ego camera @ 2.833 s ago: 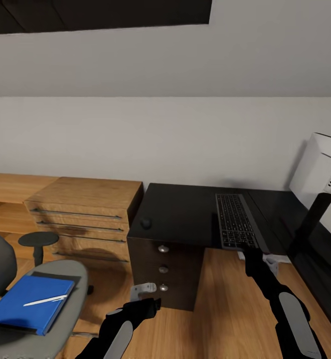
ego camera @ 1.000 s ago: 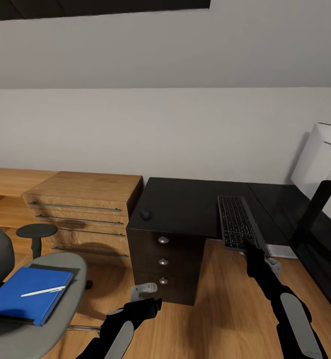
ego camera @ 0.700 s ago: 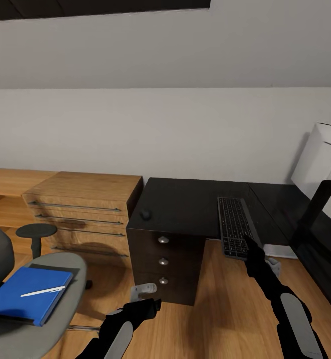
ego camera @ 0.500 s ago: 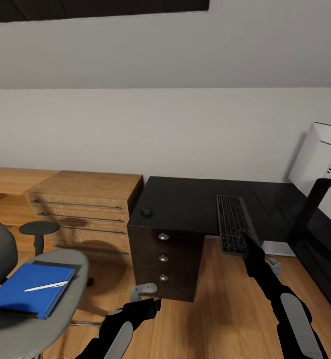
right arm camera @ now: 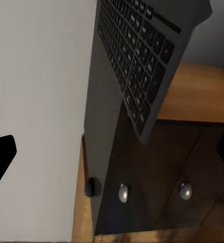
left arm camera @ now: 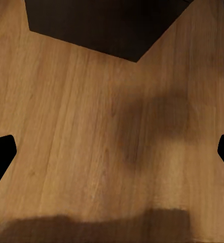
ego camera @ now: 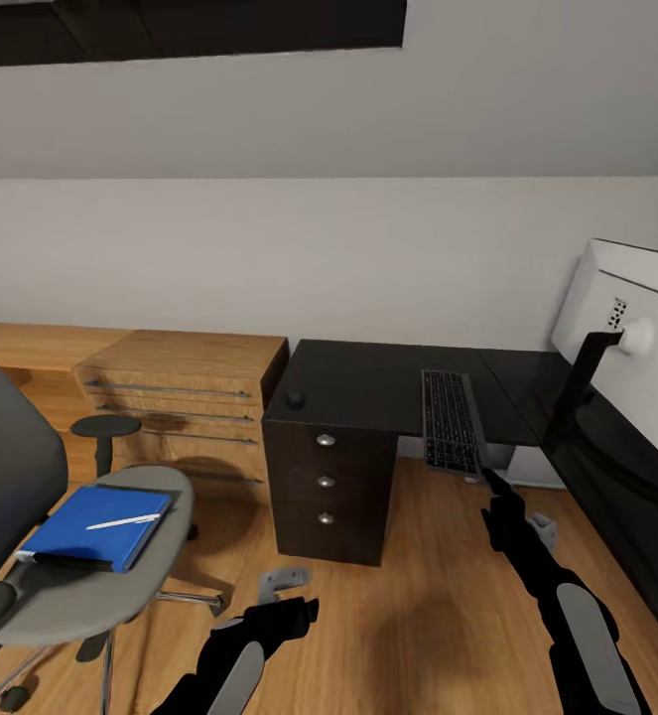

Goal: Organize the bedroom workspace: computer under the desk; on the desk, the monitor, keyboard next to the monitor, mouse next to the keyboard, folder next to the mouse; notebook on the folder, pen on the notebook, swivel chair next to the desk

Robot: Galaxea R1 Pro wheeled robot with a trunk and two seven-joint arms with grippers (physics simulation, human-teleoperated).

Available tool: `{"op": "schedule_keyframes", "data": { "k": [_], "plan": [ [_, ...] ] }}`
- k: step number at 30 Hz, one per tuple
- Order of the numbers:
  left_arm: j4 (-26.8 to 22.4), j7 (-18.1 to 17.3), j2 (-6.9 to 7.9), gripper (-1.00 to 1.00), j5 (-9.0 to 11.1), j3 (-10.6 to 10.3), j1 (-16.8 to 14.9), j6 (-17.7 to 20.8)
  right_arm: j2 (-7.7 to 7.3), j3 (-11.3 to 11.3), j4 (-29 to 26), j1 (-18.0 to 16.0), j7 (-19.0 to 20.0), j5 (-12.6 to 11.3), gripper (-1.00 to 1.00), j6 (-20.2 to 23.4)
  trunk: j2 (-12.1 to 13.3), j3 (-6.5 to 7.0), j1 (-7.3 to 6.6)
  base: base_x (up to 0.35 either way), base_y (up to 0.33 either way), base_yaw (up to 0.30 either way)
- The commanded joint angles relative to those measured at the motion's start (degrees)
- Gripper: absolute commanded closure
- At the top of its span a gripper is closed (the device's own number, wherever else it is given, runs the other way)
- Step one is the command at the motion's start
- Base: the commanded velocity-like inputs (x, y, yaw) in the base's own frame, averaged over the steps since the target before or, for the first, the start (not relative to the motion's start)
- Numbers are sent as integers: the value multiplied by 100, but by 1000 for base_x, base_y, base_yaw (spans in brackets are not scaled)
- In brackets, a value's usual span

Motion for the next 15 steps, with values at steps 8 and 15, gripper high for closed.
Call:
{"op": "schedule_keyframes", "data": {
  "k": [8, 15],
  "plan": [
    [75, 62, 4, -100, 44, 3, -4, -6, 6, 18, 91, -4, -44, -55, -100, 34, -3, -6, -4, -315, 0, 0],
    [80, 57, 4, -100, 25, 10, -4, -22, 18, 109, 273, -4, -124, 299, -100, 21, -3, -6, -4, -93, 0, 0]
  ]
}}
